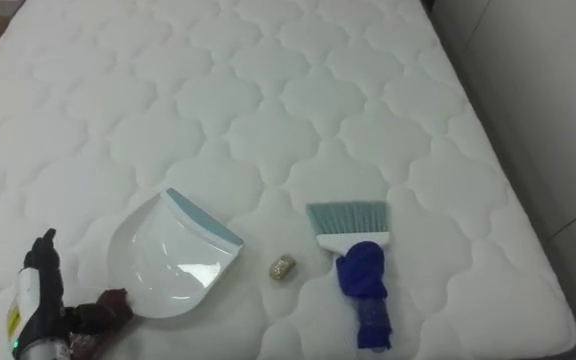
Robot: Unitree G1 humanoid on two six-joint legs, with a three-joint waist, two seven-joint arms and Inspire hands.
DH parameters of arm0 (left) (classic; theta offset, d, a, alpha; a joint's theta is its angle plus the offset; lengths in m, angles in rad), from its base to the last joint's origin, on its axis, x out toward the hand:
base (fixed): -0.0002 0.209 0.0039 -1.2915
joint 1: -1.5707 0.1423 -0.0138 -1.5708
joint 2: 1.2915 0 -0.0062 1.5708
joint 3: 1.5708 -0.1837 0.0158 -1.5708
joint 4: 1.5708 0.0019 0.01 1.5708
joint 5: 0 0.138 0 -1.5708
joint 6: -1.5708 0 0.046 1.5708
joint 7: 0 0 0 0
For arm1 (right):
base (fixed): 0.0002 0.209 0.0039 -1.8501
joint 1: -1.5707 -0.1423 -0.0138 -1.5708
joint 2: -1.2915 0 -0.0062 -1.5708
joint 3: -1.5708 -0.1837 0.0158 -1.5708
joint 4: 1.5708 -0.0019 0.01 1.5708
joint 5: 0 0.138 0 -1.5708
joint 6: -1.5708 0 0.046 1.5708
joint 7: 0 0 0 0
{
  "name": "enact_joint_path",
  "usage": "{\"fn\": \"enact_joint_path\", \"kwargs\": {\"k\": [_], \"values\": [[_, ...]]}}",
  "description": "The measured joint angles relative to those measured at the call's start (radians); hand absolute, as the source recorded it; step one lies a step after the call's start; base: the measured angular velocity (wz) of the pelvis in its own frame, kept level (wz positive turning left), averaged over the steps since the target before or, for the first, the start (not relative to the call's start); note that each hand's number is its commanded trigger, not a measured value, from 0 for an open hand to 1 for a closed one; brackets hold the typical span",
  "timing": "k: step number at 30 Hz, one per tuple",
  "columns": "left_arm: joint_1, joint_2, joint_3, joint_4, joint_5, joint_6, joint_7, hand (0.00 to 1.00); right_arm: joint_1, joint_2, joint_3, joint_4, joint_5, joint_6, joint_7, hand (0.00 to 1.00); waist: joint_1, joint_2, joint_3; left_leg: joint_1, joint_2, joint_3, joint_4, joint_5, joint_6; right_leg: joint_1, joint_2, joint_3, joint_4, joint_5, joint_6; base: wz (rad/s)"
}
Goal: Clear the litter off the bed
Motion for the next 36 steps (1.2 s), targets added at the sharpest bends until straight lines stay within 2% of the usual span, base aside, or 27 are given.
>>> {"fn": "enact_joint_path", "kwargs": {"k": [4, 9, 16, 22, 27, 32, 33, 34, 35, 36], "values": [[-0.001, 0.0, -0.017, 0.007, 0.0, 0.003, 0.005, 0.0, -0.003, -0.004, 0.001, 0.0, 0.02, 0.002, 0.014, 0.0, -0.006, -0.001, -0.0019, -0.03, 0.0, -0.01, 0.003, 0.0, 0.0, -0.025, -0.002, -0.012, 0.004, 0.0, 0.0, 0.08], [-0.041, 0.0, -0.039, 0.136, -0.001, 0.011, 0.007, 0.0, -0.012, -0.009, 0.025, 0.0, 0.059, 0.009, 0.023, 0.0, -0.006, -0.007, -0.0032, -0.069, 0.001, -0.015, 0.018, 0.002, -0.001, -0.059, -0.002, -0.016, 0.007, 0.002, -0.004, 0.01], [-0.083, 0.001, -0.052, 0.262, 0.002, 0.014, -0.01, 0.0, -0.03, -0.012, 0.078, 0.005, 0.113, 0.009, 0.02, 0.0, 0.006, -0.02, 0.0047, -0.102, 0.002, -0.017, 0.023, 0.002, -0.001, -0.086, -0.002, -0.018, 0.005, 0.003, -0.005, -0.01], [-0.083, 0.003, -0.032, 0.268, 0.006, 0.036, -0.044, 0.0, -0.068, -0.012, 0.078, 0.045, 0.106, 0.009, 0.004, 0.0, 0.009, -0.012, 0.0072, -0.111, 0.002, -0.016, 0.032, 0.002, -0.001, -0.095, -0.002, -0.017, 0.004, 0.004, -0.006, -0.01], [-0.102, 0.003, -0.036, 0.289, 0.012, 0.036, -0.044, 0.0, -0.112, -0.012, 0.116, 0.086, 0.11, 0.008, -0.011, 0.0, 0.004, -0.004, 0.0111, -0.117, 0.002, -0.016, 0.034, 0.002, -0.001, -0.098, -0.001, -0.008, 0.003, 0.004, -0.006, -0.01], [-0.145, 0.005, -0.023, 0.358, 0.012, 0.039, -0.038, 0.0, -0.135, -0.011, 0.116, 0.095, 0.092, 0.007, -0.011, 0.0, -0.006, 0.006, 0.0088, -0.127, -0.001, -0.016, 0.053, 0.001, -0.001, -0.101, -0.001, 0.039, 0.003, 0.004, -0.006, -0.01], [-0.156, 0.005, -0.005, 0.36, 0.012, 0.038, -0.037, 0.0, -0.139, -0.007, 0.116, 0.094, 0.082, 0.003, -0.012, 0.0, -0.019, 0.004, 0.009, -0.156, -0.006, -0.011, 0.098, 0.001, -0.001, -0.1, -0.01, 0.06, 0.003, 0.005, -0.007, 0.43], [-0.184, 0.004, 0.001, 0.375, 0.012, 0.038, -0.036, 0.0, -0.145, -0.005, 0.115, 0.095, 0.076, -0.001, -0.019, 0.0, -0.033, -0.008, 0.0184, -0.24, -0.024, 0.006, 0.21, -0.01, 0.01, -0.098, -0.04, 0.16, 0.0, 0.006, -0.006, 0.89], [-0.222, -0.006, -0.009, 0.377, 0.013, 0.034, -0.036, 0.0, -0.144, -0.014, 0.109, 0.107, 0.081, -0.002, -0.027, 0.0, -0.045, -0.008, 0.018, -0.322, -0.056, -0.009, 0.151, 0.011, 0.033, -0.115, -0.058, 0.244, 0.004, 0.005, -0.003, 0.98], [-0.245, -0.012, -0.016, 0.373, 0.017, 0.027, -0.035, 0.0, -0.143, -0.021, 0.096, 0.114, 0.082, -0.001, -0.029, 0.0, -0.042, 0.007, 0.0104, -0.36, -0.072, -0.01, 0.094, 0.066, 0.056, -0.136, -0.061, 0.249, 0.016, 0.001, 0.004, 0.55]]}}
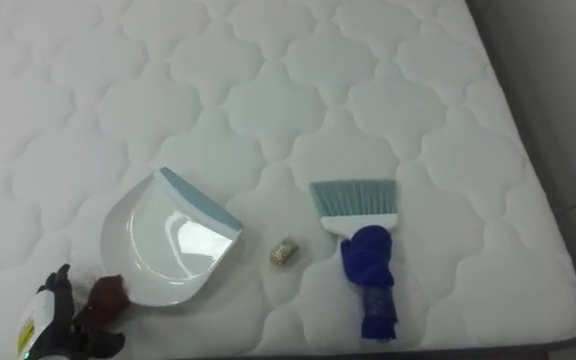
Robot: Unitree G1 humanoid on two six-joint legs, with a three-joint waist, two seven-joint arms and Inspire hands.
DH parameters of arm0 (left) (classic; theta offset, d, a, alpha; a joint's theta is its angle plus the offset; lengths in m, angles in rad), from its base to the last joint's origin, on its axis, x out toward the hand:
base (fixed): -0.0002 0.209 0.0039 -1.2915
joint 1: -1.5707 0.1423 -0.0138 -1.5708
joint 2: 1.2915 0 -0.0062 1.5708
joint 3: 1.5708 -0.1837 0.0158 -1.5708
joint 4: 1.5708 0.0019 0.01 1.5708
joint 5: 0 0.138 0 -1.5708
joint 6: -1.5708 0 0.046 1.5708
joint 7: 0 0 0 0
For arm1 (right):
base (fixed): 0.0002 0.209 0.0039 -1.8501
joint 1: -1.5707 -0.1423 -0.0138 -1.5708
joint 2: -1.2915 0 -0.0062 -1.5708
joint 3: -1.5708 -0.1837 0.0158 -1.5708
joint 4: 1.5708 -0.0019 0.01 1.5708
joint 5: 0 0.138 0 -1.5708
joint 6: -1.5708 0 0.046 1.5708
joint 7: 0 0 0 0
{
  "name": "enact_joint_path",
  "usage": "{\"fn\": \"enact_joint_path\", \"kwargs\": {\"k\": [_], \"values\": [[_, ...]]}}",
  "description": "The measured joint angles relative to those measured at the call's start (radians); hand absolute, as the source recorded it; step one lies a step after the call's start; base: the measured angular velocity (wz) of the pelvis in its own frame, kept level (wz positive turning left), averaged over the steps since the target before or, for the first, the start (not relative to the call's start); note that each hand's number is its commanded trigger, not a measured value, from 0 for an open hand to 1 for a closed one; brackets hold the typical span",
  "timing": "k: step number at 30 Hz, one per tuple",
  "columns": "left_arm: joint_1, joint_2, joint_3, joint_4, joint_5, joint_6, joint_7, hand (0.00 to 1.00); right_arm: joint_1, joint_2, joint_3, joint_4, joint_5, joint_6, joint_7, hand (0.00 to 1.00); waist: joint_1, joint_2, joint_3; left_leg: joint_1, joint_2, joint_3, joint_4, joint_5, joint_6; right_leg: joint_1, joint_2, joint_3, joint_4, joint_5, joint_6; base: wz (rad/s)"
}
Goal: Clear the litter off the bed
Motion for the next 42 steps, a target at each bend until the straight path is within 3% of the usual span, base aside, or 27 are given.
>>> {"fn": "enact_joint_path", "kwargs": {"k": [1, 2, 3, 4, 5, 7, 11, 14, 20, 26, 42], "values": [[-0.026, 0.01, -0.016, -0.003, 0.003, -0.009, 0.003, 0.0, 0.003, 0.008, -0.005, 0.011, 0.004, 0.002, -0.002, 0.0, 0.037, -0.02, 0.0016, -0.009, -0.011, 0.054, -0.001, 0.063, 0.022, -0.049, -0.02, -0.028, 0.033, -0.022, 0.029, -0.2], [-0.031, 0.017, -0.016, -0.003, 0.004, -0.009, 0.005, 0.0, -0.011, 0.009, 0.001, 0.019, 0.008, 0.001, -0.008, 0.0, 0.059, -0.019, 0.0025, -0.009, -0.006, 0.067, 0.003, 0.063, 0.022, -0.074, -0.017, -0.09, 0.037, -0.019, 0.028, -0.51], [-0.032, 0.022, -0.016, -0.003, 0.004, -0.009, 0.006, 0.0, -0.017, 0.008, 0.001, 0.027, 0.009, 0.002, -0.009, 0.0, 0.062, -0.018, 0.0032, -0.009, -0.005, 0.062, 0.005, 0.063, 0.022, -0.086, -0.01, -0.106, 0.032, -0.012, 0.018, -0.59], [-0.041, 0.03, -0.017, 0.0, -0.001, -0.008, 0.014, 0.0, -0.019, 0.003, 0.001, 0.026, 0.02, 0.0, -0.022, 0.0, 0.065, -0.004, 0.0089, -0.009, 0.003, 0.023, 0.008, 0.06, 0.018, -0.121, 0.013, -0.132, 0.009, 0.028, -0.007, -0.51], [-0.048, 0.029, -0.016, 0.0, -0.018, -0.009, 0.023, 0.0, -0.014, 0.0, 0.002, 0.014, 0.021, 0.001, -0.043, 0.0, 0.065, 0.013, 0.0123, -0.01, 0.012, 0.008, 0.01, 0.056, 0.01, -0.128, 0.023, -0.165, 0.003, 0.069, -0.017, -0.49], [-0.061, 0.03, -0.007, 0.0, -0.021, -0.009, 0.027, 0.0, -0.013, 0.0, 0.011, 0.014, 0.019, 0.01, -0.061, 0.0, 0.044, 0.03, 0.0124, -0.012, 0.012, 0.01, 0.01, 0.051, 0.003, -0.129, 0.03, -0.186, 0.01, 0.071, -0.023, -0.12], [-0.107, 0.031, -0.008, 0.006, -0.038, -0.014, 0.03, 0.0, -0.012, -0.005, 0.024, 0.015, 0.037, 0.034, -0.059, 0.0, 0.026, 0.027, 0.0141, -0.013, 0.009, 0.022, 0.014, 0.047, -0.003, -0.174, 0.027, -0.188, 0.097, 0.035, -0.032, -0.01], [-0.138, 0.031, -0.011, 0.043, -0.083, -0.015, 0.023, 0.0, -0.02, -0.004, 0.041, 0.016, 0.038, 0.033, -0.056, 0.0, 0.024, 0.017, 0.0205, -0.041, 0.009, 0.038, 0.047, 0.035, -0.006, -0.228, 0.021, -0.173, 0.159, 0.012, -0.034, -0.16], [-0.139, 0.031, -0.023, 0.115, -0.157, -0.004, -0.03, 0.0, -0.023, -0.004, 0.08, 0.014, 0.068, 0.033, -0.045, 0.0, 0.014, 0.013, 0.0207, -0.111, 0.027, 0.043, 0.131, 0.011, -0.008, -0.285, 0.031, -0.167, 0.206, 0.014, -0.042, -0.05], [-0.144, 0.036, -0.04, 0.133, -0.174, 0.008, -0.048, 0.0, -0.041, -0.004, 0.102, -0.007, 0.07, 0.032, -0.037, 0.0, 0.0, 0.01, 0.0216, -0.168, 0.027, 0.053, 0.18, -0.006, 0.0, -0.344, 0.024, -0.159, 0.252, 0.007, -0.038, -0.04], [-0.171, 0.061, -0.053, 0.141, -0.174, 0.048, -0.096, 0.0, -0.053, -0.004, 0.118, -0.038, 0.074, 0.041, -0.037, 0.0, -0.003, 0.013, 0.0206, -0.192, 0.028, 0.058, 0.185, -0.012, 0.001, -0.368, 0.023, -0.157, 0.251, 0.007, -0.037, 0.0]]}}
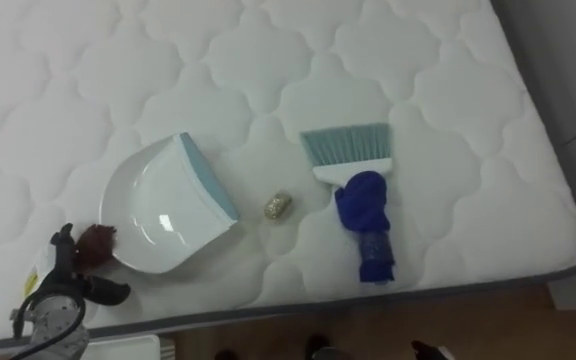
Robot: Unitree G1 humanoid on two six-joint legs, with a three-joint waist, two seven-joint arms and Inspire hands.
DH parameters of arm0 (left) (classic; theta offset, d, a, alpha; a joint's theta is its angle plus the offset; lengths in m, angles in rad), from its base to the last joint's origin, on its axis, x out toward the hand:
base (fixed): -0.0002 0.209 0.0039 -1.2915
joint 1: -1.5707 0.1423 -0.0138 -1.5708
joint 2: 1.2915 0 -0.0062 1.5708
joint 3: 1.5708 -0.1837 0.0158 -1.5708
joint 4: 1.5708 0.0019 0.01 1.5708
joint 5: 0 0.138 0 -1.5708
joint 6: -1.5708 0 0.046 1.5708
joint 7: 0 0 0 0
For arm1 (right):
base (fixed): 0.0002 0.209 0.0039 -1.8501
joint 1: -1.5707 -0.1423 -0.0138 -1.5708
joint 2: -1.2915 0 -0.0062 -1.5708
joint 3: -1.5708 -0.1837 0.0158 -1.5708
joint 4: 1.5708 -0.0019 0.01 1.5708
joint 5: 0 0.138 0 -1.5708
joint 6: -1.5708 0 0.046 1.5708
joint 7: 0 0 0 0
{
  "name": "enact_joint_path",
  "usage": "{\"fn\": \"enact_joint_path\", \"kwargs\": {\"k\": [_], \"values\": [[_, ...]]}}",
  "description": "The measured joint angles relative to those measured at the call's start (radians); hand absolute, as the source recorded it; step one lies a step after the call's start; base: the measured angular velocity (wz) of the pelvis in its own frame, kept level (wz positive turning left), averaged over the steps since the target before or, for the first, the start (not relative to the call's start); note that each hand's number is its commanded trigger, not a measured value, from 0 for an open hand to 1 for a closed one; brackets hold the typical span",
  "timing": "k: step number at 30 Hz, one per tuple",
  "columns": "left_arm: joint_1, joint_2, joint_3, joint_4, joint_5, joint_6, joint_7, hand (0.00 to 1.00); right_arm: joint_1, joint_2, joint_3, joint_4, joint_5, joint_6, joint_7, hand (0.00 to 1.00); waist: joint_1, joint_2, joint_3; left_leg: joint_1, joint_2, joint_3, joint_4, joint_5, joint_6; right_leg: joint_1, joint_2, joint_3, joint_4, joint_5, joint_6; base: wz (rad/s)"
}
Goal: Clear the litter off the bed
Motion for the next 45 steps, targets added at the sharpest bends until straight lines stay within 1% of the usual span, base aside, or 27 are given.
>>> {"fn": "enact_joint_path", "kwargs": {"k": [4, 5, 7, 11, 12, 14, 15, 16, 17, 18, 20, 21, 22, 23, 24, 26, 28, 30, 31, 32, 35, 37, 39, 40, 42, 45], "values": [[-0.017, 0.004, -0.007, 0.001, 0.002, 0.006, 0.001, 0.0, -0.008, -0.004, 0.003, -0.003, 0.0, 0.0, -0.002, 0.0, 0.004, 0.006, 0.0031, -0.03, 0.003, 0.0, 0.023, -0.008, 0.001, -0.028, 0.0, 0.0, 0.017, -0.001, 0.0, -0.02], [-0.019, 0.006, -0.008, 0.001, 0.003, 0.007, 0.001, 0.0, -0.01, -0.007, 0.004, -0.004, 0.0, 0.0, -0.002, 0.0, 0.004, 0.011, 0.0064, -0.039, 0.004, -0.001, 0.033, -0.012, 0.002, -0.033, 0.001, -0.002, 0.019, -0.002, 0.0, -0.04], [-0.026, 0.008, -0.007, 0.0, 0.008, 0.007, 0.001, 0.0, -0.01, -0.009, 0.004, -0.006, -0.001, -0.001, -0.003, 0.0, 0.003, 0.013, 0.0077, -0.054, 0.005, 0.003, 0.042, -0.014, 0.003, -0.049, -0.001, -0.002, 0.03, -0.003, 0.0, 0.0], [-0.056, 0.03, -0.007, 0.001, 0.051, 0.029, 0.0, 0.0, -0.011, -0.014, 0.001, -0.018, -0.006, 0.0, -0.002, 0.0, -0.002, 0.017, 0.0118, -0.106, 0.013, 0.011, 0.089, -0.028, 0.006, -0.104, -0.006, -0.005, 0.078, -0.015, -0.004, -0.02], [-0.06, 0.032, -0.007, 0.001, 0.056, 0.031, 0.0, 0.0, -0.011, -0.015, 0.001, -0.018, -0.005, 0.0, -0.002, 0.0, -0.002, 0.017, 0.0123, -0.11, 0.013, 0.012, 0.09, -0.029, 0.006, -0.11, -0.008, -0.004, 0.085, -0.017, -0.005, 0.0], [-0.071, 0.034, -0.008, 0.001, 0.086, 0.048, -0.003, 0.0, -0.008, -0.023, 0.003, -0.018, -0.001, 0.001, -0.002, 0.0, -0.003, 0.017, 0.0165, -0.114, 0.012, 0.022, 0.101, -0.032, 0.008, -0.124, -0.015, -0.002, 0.107, -0.025, -0.005, -0.04], [-0.073, 0.034, -0.012, 0.001, 0.092, 0.052, -0.005, 0.12, -0.007, -0.025, 0.004, -0.019, 0.0, 0.001, -0.002, 0.0, -0.006, 0.018, 0.0176, -0.116, 0.012, 0.021, 0.104, -0.034, 0.008, -0.125, -0.016, -0.004, 0.111, -0.027, -0.005, 0.0], [-0.077, 0.039, -0.034, 0.001, 0.101, 0.06, -0.01, 0.53, -0.004, -0.03, 0.011, -0.023, 0.0, 0.002, -0.002, 0.0, -0.01, 0.022, 0.0197, -0.12, 0.012, 0.019, 0.108, -0.036, 0.008, -0.128, -0.017, -0.007, 0.115, -0.029, -0.006, 0.03], [-0.082, 0.043, -0.053, 0.001, 0.115, 0.066, -0.011, 1.0, 0.001, -0.031, 0.012, -0.031, 0.0, 0.003, -0.001, 0.0, -0.013, 0.022, 0.0197, -0.127, 0.011, 0.019, 0.109, -0.036, 0.008, -0.136, -0.018, -0.007, 0.12, -0.03, -0.006, 0.03], [-0.082, 0.044, -0.058, 0.001, 0.121, 0.067, -0.011, 1.0, 0.002, -0.031, 0.012, -0.033, 0.0, 0.004, 0.0, 0.0, -0.014, 0.023, 0.0199, -0.13, 0.011, 0.019, 0.111, -0.036, 0.008, -0.139, -0.018, -0.007, 0.122, -0.03, -0.006, 0.0], [-0.086, 0.047, -0.076, 0.001, 0.152, 0.087, -0.011, 1.0, 0.002, -0.033, 0.012, -0.032, 0.0, 0.009, 0.0, 0.0, -0.02, 0.029, 0.0238, -0.135, 0.012, 0.017, 0.117, -0.036, 0.008, -0.142, -0.019, -0.01, 0.124, -0.031, -0.008, 0.0], [-0.089, 0.049, -0.077, 0.001, 0.164, 0.091, -0.013, 1.0, 0.001, -0.035, 0.013, -0.032, 0.0, 0.01, 0.0, 0.0, -0.02, 0.03, 0.0245, -0.136, 0.012, 0.017, 0.117, -0.036, 0.008, -0.142, -0.019, -0.011, 0.124, -0.031, -0.008, 0.04], [-0.096, 0.058, -0.091, 0.001, 0.186, 0.098, -0.018, 1.0, -0.001, -0.037, 0.019, -0.03, -0.001, 0.01, 0.001, 0.0, -0.026, 0.031, 0.0246, -0.141, 0.012, 0.017, 0.12, -0.036, 0.008, -0.147, -0.021, -0.013, 0.129, -0.031, -0.008, 0.07], [-0.109, 0.064, -0.098, 0.002, 0.207, 0.11, -0.022, 1.0, -0.002, -0.039, 0.02, -0.031, -0.001, 0.01, 0.001, 0.0, -0.03, 0.03, 0.0251, -0.147, 0.011, 0.017, 0.125, -0.036, 0.008, -0.154, -0.03, -0.023, 0.141, -0.036, -0.009, 0.1], [-0.115, 0.064, -0.099, 0.002, 0.212, 0.116, -0.022, 1.0, -0.002, -0.04, 0.02, -0.031, -0.001, 0.01, 0.001, 0.0, -0.032, 0.031, 0.0255, -0.15, 0.01, 0.017, 0.127, -0.036, 0.008, -0.155, -0.033, -0.027, 0.143, -0.038, -0.009, 0.13], [-0.141, 0.083, -0.119, 0.006, 0.227, 0.128, -0.018, 1.0, -0.002, -0.041, 0.022, -0.031, -0.004, 0.012, 0.001, 0.0, -0.033, 0.031, 0.0266, -0.151, 0.007, 0.017, 0.131, -0.037, 0.01, -0.155, -0.036, -0.028, 0.15, -0.042, -0.007, 0.07], [-0.155, 0.098, -0.135, 0.006, 0.251, 0.137, -0.032, 1.0, -0.001, -0.044, 0.036, -0.031, -0.004, 0.013, 0.002, 0.0, -0.035, 0.028, 0.0288, -0.147, 0.001, 0.017, 0.131, -0.037, 0.011, -0.155, -0.041, -0.026, 0.158, -0.047, -0.005, 0.02], [-0.159, 0.101, -0.145, 0.006, 0.28, 0.145, -0.037, 1.0, -0.001, -0.047, 0.042, -0.031, -0.004, 0.018, 0.007, 0.0, -0.038, 0.028, 0.0288, -0.147, -0.001, 0.018, 0.131, -0.038, 0.012, -0.156, -0.044, -0.026, 0.159, -0.048, -0.004, 0.0], [-0.162, 0.101, -0.166, 0.006, 0.305, 0.156, -0.044, 1.0, -0.001, -0.047, 0.044, -0.033, -0.004, 0.028, 0.01, 0.0, -0.043, 0.027, 0.0292, -0.152, -0.003, 0.019, 0.131, -0.039, 0.013, -0.161, -0.047, -0.027, 0.161, -0.049, -0.003, 0.04], [-0.162, 0.101, -0.178, 0.006, 0.312, 0.159, -0.043, 1.0, -0.004, -0.047, 0.048, -0.033, -0.004, 0.034, 0.009, 0.0, -0.054, 0.026, 0.0301, -0.16, -0.005, 0.019, 0.134, -0.04, 0.015, -0.17, -0.05, -0.027, 0.167, -0.051, 0.0, 0.05], [-0.172, 0.101, -0.183, 0.004, 0.314, 0.175, -0.042, 1.0, -0.004, -0.047, 0.062, -0.033, -0.006, 0.049, 0.007, 0.0, -0.06, 0.018, 0.0347, -0.173, -0.005, 0.025, 0.145, -0.044, 0.02, -0.186, -0.051, -0.019, 0.179, -0.055, 0.001, -0.03], [-0.176, 0.101, -0.185, 0.004, 0.315, 0.179, -0.045, 1.0, -0.004, -0.047, 0.079, -0.03, -0.006, 0.058, 0.007, 0.0, -0.062, 0.015, 0.0359, -0.177, -0.005, 0.025, 0.148, -0.046, 0.021, -0.187, -0.05, -0.02, 0.179, -0.056, 0.003, 0.0], [-0.176, 0.101, -0.193, 0.004, 0.315, 0.178, -0.053, 1.0, -0.003, -0.047, 0.08, -0.029, -0.006, 0.067, 0.007, 0.0, -0.061, 0.014, 0.0355, -0.177, -0.005, 0.026, 0.151, -0.048, 0.022, -0.186, -0.05, -0.019, 0.18, -0.057, 0.004, 0.0], [-0.176, 0.101, -0.203, 0.003, 0.315, 0.176, -0.056, 1.0, -0.004, -0.047, 0.08, -0.028, -0.006, 0.069, 0.007, 0.0, -0.059, 0.013, 0.0351, -0.176, -0.005, 0.026, 0.153, -0.049, 0.022, -0.185, -0.05, -0.018, 0.181, -0.057, 0.004, 0.0], [-0.176, 0.101, -0.203, 0.003, 0.315, 0.172, -0.06, 1.0, -0.005, -0.047, 0.08, -0.031, -0.006, 0.068, 0.007, 0.0, -0.059, 0.012, 0.035, -0.176, -0.004, 0.026, 0.154, -0.049, 0.023, -0.185, -0.05, -0.016, 0.183, -0.058, 0.005, 0.0], [-0.175, 0.099, -0.203, 0.006, 0.314, 0.171, -0.065, 1.0, -0.013, -0.047, 0.08, -0.03, -0.005, 0.076, 0.008, 0.0, -0.058, 0.012, 0.0349, -0.17, -0.005, 0.031, 0.156, -0.049, 0.023, -0.185, -0.05, -0.01, 0.189, -0.058, 0.005, -0.03]]}}
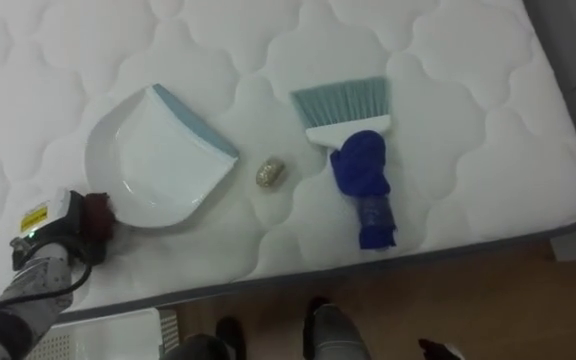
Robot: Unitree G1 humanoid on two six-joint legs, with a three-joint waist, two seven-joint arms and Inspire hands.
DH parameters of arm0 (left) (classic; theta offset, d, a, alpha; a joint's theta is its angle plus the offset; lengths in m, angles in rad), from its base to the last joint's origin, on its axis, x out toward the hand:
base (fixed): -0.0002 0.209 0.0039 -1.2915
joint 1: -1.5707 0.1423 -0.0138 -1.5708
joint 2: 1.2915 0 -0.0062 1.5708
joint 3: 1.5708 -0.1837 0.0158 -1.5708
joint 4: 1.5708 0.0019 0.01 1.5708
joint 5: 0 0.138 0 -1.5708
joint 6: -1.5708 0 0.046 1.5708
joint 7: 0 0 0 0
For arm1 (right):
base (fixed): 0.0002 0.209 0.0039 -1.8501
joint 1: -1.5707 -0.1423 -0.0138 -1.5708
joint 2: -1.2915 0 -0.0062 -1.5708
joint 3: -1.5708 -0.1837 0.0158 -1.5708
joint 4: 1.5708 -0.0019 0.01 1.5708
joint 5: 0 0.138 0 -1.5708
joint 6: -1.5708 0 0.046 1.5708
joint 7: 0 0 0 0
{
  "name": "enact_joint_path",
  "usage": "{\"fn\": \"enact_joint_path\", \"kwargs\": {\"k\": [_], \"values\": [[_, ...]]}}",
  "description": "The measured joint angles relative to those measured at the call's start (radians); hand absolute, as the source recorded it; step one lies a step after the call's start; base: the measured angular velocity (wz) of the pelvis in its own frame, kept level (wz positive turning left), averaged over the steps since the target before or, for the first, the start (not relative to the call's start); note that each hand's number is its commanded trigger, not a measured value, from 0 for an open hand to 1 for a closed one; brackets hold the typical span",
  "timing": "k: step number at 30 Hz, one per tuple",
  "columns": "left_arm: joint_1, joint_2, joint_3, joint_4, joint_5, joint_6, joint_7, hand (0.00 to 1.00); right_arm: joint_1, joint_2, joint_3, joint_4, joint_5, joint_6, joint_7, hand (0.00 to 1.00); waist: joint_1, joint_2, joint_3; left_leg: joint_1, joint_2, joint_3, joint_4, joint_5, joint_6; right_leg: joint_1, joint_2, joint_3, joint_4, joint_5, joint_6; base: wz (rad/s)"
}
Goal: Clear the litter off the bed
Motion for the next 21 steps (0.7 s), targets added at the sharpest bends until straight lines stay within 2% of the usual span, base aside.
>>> {"fn": "enact_joint_path", "kwargs": {"k": [6, 11, 14, 16, 21], "values": [[0.009, -0.01, -0.001, 0.005, 0.0, 0.008, 0.0, 1.0, -0.005, 0.0, 0.018, 0.008, 0.024, 0.0, 0.0, 0.0, -0.005, 0.0, 0.0, 0.012, 0.004, 0.007, 0.004, 0.0, 0.0, 0.008, 0.001, 0.003, 0.004, 0.002, -0.002, -0.03], [0.012, -0.01, -0.003, 0.011, 0.025, 0.005, 0.033, 1.0, -0.003, 0.0, 0.015, 0.003, 0.14, -0.01, -0.034, 0.0, -0.006, -0.005, -0.0026, 0.011, 0.004, 0.015, 0.003, 0.0, 0.0, 0.003, 0.002, 0.01, 0.004, 0.004, -0.001, -0.04], [0.012, -0.009, -0.003, 0.019, 0.066, -0.002, 0.072, 1.0, -0.006, 0.001, -0.047, -0.018, 0.28, -0.016, -0.052, 0.0, -0.009, -0.006, -0.003, 0.009, 0.006, 0.013, 0.005, -0.001, 0.001, 0.003, 0.004, 0.008, -0.001, 0.006, -0.001, 0.0], [0.015, -0.004, -0.009, 0.02, 0.091, -0.013, 0.108, 1.0, -0.007, 0.001, -0.089, -0.044, 0.406, -0.034, -0.074, 0.0, -0.01, -0.006, -0.0035, 0.008, 0.009, 0.014, 0.01, -0.001, 0.001, 0.005, 0.009, 0.009, -0.005, 0.009, -0.001, 0.0], [0.027, 0.022, -0.035, 0.02, 0.184, -0.035, 0.202, 1.0, -0.019, 0.001, -0.179, -0.091, 0.519, -0.066, -0.115, 0.0, -0.025, -0.005, -0.0046, 0.01, 0.01, 0.016, 0.016, -0.001, 0.001, 0.003, 0.008, 0.01, 0.001, 0.01, -0.002, -0.01]]}}
